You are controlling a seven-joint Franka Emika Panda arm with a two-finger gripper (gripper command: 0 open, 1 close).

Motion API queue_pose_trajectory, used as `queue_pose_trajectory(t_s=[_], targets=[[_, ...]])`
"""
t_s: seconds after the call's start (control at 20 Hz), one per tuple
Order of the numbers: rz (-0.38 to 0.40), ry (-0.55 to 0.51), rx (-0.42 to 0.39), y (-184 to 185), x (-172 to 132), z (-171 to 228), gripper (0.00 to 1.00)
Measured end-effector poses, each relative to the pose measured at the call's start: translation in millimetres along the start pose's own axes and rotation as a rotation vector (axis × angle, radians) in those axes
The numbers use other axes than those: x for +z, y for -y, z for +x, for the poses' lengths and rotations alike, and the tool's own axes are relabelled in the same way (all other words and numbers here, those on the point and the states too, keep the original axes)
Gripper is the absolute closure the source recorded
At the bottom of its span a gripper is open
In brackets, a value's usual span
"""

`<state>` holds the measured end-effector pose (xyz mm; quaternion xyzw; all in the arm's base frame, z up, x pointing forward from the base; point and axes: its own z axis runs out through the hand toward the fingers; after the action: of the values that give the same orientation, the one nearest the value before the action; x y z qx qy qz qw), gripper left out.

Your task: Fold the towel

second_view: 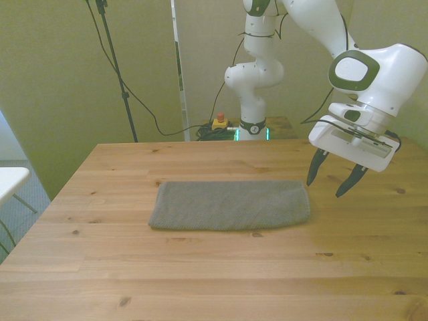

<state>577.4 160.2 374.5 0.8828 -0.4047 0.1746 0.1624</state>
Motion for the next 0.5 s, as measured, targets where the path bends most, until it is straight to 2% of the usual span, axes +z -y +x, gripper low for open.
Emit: queue_pose_trajectory(t_s=[0.5], targets=[[-0.059, 0.011, -0.004, -5.3, 16.4, -2.4, 0.00]])
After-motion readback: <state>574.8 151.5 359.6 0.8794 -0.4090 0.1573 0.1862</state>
